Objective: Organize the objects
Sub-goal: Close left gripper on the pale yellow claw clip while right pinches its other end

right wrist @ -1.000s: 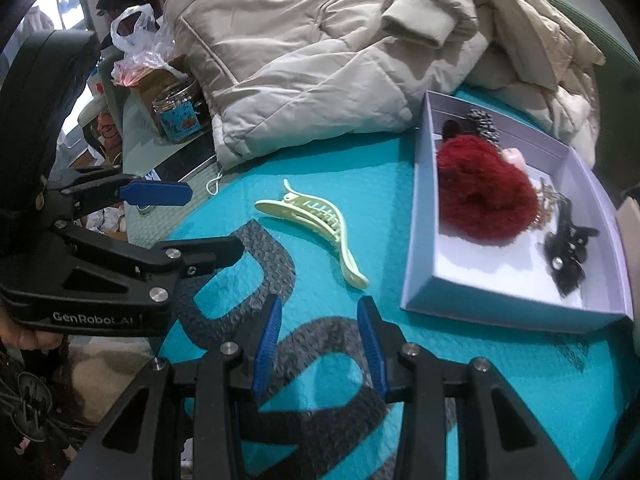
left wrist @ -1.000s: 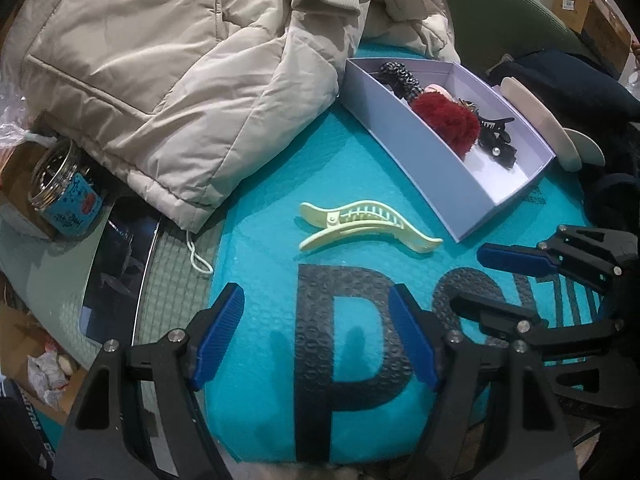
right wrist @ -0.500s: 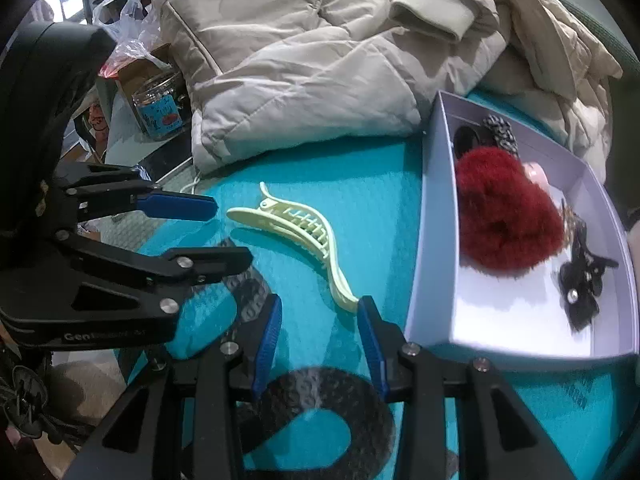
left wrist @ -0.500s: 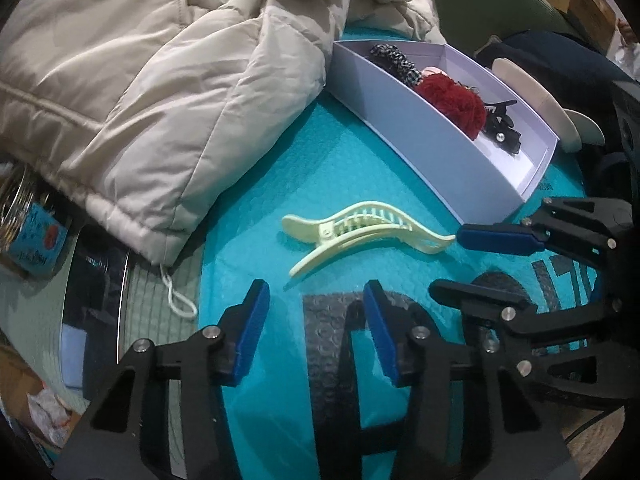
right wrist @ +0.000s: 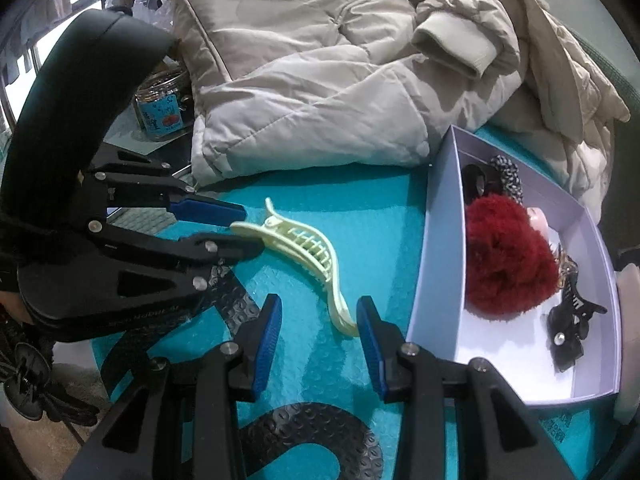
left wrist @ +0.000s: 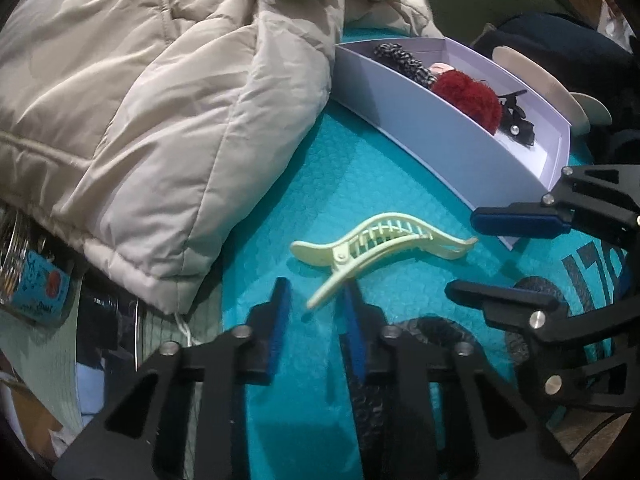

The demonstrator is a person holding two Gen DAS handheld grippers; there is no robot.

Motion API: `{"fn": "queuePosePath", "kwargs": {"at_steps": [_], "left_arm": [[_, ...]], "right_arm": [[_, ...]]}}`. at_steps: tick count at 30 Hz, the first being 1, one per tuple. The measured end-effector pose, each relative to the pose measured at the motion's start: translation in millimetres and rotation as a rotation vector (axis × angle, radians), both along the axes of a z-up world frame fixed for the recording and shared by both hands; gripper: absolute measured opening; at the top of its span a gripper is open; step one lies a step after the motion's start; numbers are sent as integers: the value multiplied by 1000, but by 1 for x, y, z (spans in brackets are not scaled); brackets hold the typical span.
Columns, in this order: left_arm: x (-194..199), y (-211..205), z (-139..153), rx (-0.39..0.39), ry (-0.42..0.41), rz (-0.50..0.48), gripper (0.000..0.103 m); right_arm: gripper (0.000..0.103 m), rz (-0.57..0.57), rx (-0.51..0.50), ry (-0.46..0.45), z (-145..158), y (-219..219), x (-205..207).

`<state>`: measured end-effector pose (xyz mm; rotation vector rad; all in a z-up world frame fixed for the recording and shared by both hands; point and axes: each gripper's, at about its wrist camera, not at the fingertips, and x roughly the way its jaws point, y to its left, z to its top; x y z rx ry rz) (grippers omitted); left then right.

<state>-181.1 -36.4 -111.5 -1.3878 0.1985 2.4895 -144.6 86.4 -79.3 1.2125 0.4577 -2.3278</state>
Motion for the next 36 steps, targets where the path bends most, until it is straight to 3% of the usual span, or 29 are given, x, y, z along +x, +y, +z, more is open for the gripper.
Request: {"fn": "queuePosePath", "kwargs": {"at_steps": [5,16,26,36], "left_arm": [[-3,5,-1,17,-7,-44,4],[27,-4,5,20,-48,-124,4],[90,-18,12,-19,-72,-260,4],[106,-33,10,30,-78,-237,4]], "right_arm": [[38,-14,-12,-8,1,4,-1],[39,-23,-45,-16,10,9,7],[39,96,-31,-66,2,-11,23],[37,162,-68,-142,-13,-17,19]]}}
